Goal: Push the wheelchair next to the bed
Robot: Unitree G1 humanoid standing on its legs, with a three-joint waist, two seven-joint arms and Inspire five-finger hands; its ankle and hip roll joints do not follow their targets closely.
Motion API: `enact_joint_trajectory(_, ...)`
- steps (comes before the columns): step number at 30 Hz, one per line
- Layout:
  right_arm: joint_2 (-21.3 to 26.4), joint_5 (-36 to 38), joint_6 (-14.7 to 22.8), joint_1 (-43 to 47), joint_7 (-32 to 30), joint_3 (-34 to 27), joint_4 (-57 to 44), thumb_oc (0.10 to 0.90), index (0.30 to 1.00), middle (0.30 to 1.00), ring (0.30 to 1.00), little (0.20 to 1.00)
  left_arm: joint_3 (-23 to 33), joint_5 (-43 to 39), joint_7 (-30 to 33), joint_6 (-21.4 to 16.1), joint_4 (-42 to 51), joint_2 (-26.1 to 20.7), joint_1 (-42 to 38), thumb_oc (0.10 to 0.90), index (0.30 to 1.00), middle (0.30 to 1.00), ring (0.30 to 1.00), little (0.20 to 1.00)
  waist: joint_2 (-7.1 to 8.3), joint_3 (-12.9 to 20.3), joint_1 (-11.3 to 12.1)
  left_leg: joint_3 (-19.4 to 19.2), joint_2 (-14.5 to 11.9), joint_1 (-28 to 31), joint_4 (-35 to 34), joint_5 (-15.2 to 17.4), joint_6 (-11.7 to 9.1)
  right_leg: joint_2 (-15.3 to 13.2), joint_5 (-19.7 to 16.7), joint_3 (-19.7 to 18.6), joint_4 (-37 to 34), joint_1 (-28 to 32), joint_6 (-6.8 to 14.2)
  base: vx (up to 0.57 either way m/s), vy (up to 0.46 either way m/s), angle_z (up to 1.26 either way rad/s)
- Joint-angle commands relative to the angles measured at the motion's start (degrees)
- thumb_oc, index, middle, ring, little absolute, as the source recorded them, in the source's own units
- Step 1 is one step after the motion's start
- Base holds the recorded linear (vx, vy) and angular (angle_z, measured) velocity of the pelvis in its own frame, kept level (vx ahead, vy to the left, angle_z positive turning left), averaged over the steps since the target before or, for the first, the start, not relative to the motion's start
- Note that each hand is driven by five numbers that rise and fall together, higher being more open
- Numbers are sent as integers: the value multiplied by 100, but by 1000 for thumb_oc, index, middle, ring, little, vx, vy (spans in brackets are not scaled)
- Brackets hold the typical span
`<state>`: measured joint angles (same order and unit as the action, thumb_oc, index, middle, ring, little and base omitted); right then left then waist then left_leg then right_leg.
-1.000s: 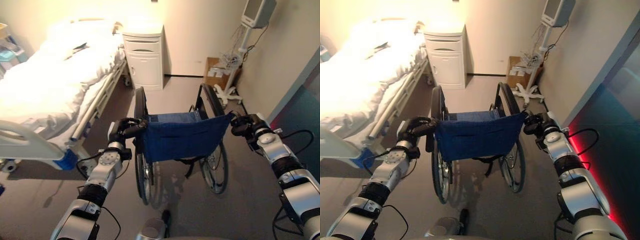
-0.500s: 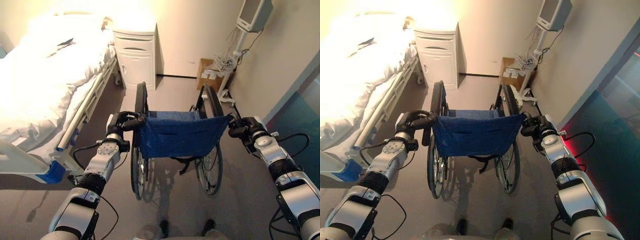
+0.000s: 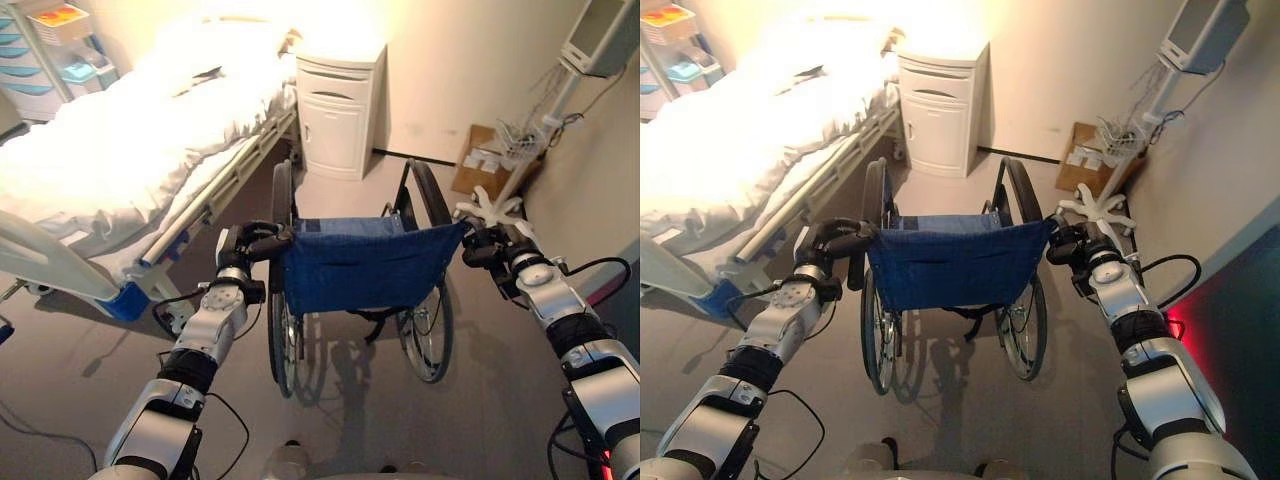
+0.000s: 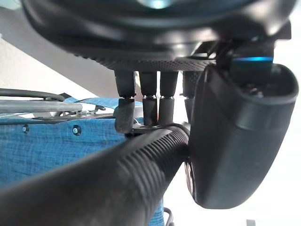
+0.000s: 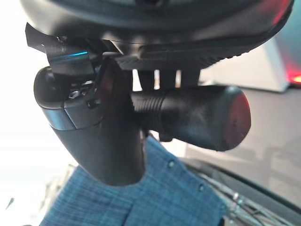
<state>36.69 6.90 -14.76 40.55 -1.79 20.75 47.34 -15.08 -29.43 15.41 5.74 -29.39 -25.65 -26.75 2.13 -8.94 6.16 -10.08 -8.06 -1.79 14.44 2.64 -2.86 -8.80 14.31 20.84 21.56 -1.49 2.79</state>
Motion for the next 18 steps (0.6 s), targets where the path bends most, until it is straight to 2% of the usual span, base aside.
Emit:
enact_joint_trajectory(1,-103,33,529,-76,1058,562,58,400,300,300,300,300,-639,449,-129,189,-493,405,60,400,300,300,300,300,73,-174,-113,166,493,160,685,25,4,258,-1134,-25,-1272,378,40,257,-124,26)
enact_joint_trajectory(2,-107,48,519,-60,1062,564,71,400,300,300,300,300,-640,458,-134,185,-488,411,63,400,300,300,300,300,57,-186,-95,161,528,136,612,6,-1,287,-1115,-30,-1286,420,37,265,-122,21)
enact_joint_trajectory(3,-208,13,481,-25,1020,564,120,400,300,300,300,300,-670,491,-118,167,-475,463,60,400,300,300,300,300,7,-244,21,90,710,-216,367,-173,-45,433,-1032,-71,-1419,690,17,299,-125,23)
enact_joint_trajectory(5,-326,21,497,-2,966,597,185,400,300,300,300,300,-700,517,-100,140,-483,503,64,400,300,300,300,300,-75,-290,162,45,858,-556,-41,-445,-99,593,-964,-107,-1528,907,8,386,-118,52)
enact_joint_trajectory(6,-458,9,517,-5,932,647,225,400,300,300,300,300,-690,551,-85,127,-470,486,114,400,300,300,300,300,-159,-293,307,14,919,-795,-566,-779,-145,755,-890,-157,-1592,1102,-1,473,-91,33)
enact_joint_trajectory(7,-509,8,524,-10,932,673,238,400,300,300,300,300,-684,547,-72,121,-457,460,140,400,300,300,300,300,-183,-273,360,61,931,-862,-790,-838,-195,811,-800,-199,-1599,1211,24,569,-88,-10)
enact_joint_trajectory(8,-561,-4,531,-18,948,704,237,400,300,300,300,300,-652,537,-49,123,-415,418,198,400,300,300,300,300,-207,-258,439,31,919,-874,-1106,-1004,-198,856,-726,-223,-1584,1307,22,488,-48,-40)
enact_joint_trajectory(10,-601,-29,542,-29,1023,724,226,400,300,300,300,300,-562,521,-30,180,-321,332,288,400,300,300,300,300,-234,-216,511,-70,885,-822,-1375,-1119,-161,909,-561,-216,-1505,1434,2,452,-5,-86)
enact_joint_trajectory(14,-656,-72,630,-21,1131,743,257,400,300,300,300,300,-441,404,-43,227,-282,223,309,400,300,300,300,300,-246,-81,534,-432,794,-730,-1267,-924,30,920,-126,-90,-1072,1530,-31,412,70,-98)
enact_joint_trajectory(15,-686,55,636,-22,1114,730,285,400,300,300,300,300,-422,285,20,222,-336,224,277,400,300,300,300,300,-187,-57,545,-490,834,-734,-1069,-713,131,844,11,-74,-860,1544,-8,389,132,-20)
enact_joint_trajectory(17,-758,75,638,-147,1166,628,235,400,300,300,300,300,-385,71,76,219,-411,238,256,400,300,300,300,300,-65,-23,575,-422,977,-846,-665,-406,309,681,-203,-97,-384,1574,171,405,155,-23)
enact_joint_trajectory(18,-732,52,666,-439,1106,553,12,400,300,300,300,300,-276,228,73,229,-383,231,300,400,300,300,300,300,15,16,592,-372,1081,-757,-639,-232,547,337,-608,-55,597,1454,488,566,243,-17)
